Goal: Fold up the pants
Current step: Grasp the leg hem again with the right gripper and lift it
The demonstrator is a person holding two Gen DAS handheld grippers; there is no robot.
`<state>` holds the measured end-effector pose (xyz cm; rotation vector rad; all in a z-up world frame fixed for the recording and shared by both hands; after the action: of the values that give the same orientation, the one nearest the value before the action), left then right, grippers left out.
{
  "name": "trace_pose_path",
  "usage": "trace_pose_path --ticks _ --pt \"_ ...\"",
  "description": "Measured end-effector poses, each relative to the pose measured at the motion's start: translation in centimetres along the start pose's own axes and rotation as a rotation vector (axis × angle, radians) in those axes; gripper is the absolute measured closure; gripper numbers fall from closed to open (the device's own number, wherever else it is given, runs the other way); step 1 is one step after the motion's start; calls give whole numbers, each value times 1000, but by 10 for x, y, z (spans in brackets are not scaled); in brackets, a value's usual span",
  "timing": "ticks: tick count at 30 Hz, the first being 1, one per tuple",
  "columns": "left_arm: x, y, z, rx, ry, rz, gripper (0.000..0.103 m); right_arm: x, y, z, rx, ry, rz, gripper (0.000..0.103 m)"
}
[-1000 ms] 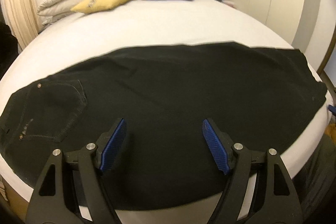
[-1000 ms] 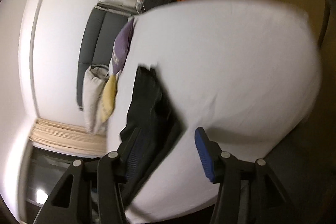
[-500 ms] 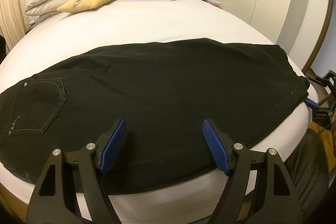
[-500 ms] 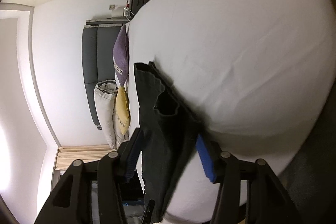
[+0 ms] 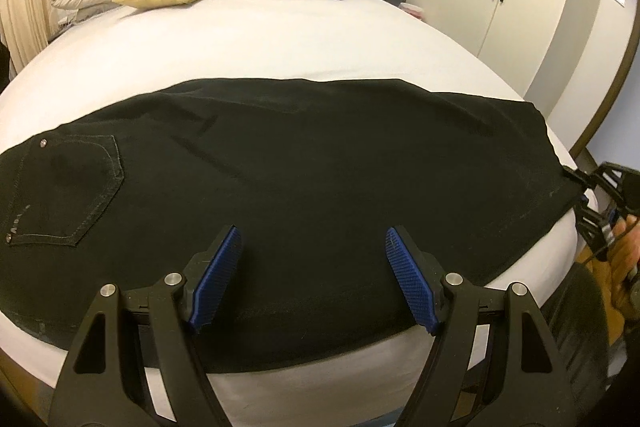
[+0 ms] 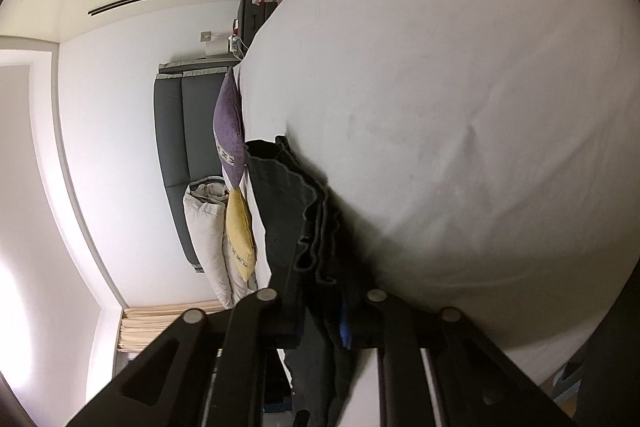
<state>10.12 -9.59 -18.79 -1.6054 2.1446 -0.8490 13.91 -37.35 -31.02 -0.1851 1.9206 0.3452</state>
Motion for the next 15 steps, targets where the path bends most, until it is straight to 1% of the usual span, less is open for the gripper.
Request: trace_pose_path --ticks 5,11,13,15 --pt "0 -4 11 -44 46 -54 29 -12 4 -2 24 57 -92 91" --pt "-10 -10 14 -54 93 -124 29 -38 16 -3 69 148 -236 91" --pt "-22 -13 11 -59 112 -169 29 -61 30 3 79 192 -348 91" --pt "-33 -17 7 -52 133 -208 28 -90 55 16 65 226 -509 91"
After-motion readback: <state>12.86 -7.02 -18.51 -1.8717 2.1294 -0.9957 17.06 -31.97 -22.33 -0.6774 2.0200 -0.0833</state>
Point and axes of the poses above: each gripper's, at about its wrist camera, not at the fingertips, and z roughly the way its jaws point, x to its right, y to its underside, the point moved 3 cm from there along z, roughly the way its jaws point, and after that the axes turned 2 degrees about z, right-handed, at the moved point
